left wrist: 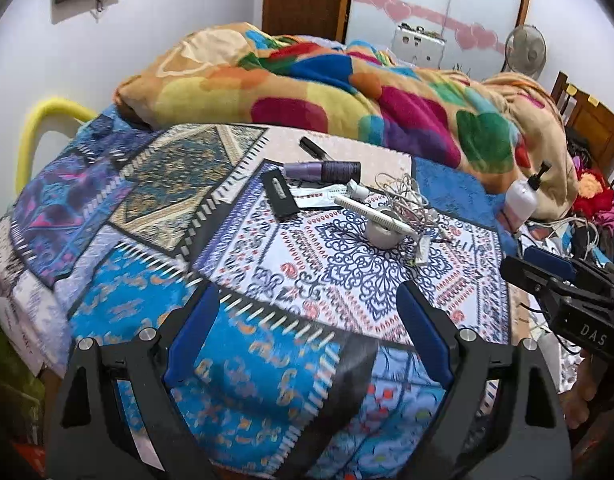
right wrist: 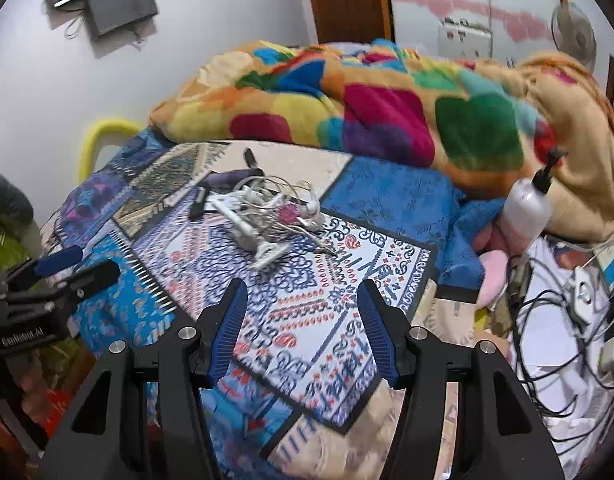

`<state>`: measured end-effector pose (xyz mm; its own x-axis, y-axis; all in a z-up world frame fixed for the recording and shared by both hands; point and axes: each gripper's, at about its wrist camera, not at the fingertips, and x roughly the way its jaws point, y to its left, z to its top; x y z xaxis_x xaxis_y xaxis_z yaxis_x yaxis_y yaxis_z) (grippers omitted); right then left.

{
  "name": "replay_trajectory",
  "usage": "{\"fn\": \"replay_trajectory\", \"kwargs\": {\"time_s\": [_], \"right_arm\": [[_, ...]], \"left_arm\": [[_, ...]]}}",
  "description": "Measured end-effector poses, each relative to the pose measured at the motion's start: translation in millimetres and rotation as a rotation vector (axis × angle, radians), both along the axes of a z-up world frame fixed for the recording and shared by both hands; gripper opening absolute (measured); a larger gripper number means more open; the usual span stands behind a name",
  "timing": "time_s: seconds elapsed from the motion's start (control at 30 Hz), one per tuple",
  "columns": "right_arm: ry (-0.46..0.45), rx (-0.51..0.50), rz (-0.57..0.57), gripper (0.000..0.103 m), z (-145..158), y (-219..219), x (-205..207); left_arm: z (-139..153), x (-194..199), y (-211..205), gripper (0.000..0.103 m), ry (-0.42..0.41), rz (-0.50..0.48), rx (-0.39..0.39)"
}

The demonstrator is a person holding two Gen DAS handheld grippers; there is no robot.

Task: Collect trash

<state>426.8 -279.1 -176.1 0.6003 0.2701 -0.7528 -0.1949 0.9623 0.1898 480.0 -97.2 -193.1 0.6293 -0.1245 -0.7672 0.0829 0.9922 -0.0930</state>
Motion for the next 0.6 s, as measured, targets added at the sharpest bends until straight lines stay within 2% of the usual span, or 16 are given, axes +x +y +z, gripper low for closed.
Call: {"fn": "replay_trajectory", "kwargs": {"time_s": [0.23,0.4,0.6], "right_arm": [[0.054,0.114,0.005,0.053,-14.8,-2.2,38.8],[0.078,0.176,0.013,0.053,-21.9,-0.5,58.3],[0.076,0.135,0.009,0.053,-31.3,-0.3,56.0]], "left_arm": [[-26.3,36.7,-7.9,0.087,0.032,-0.006,-0.042],[-32.5,71.0,-3.2,0.077,0.066,0.017,-0.165],[-40.2,106.1,-1.5,0.066,0.113,0.038,-0.352]]}}
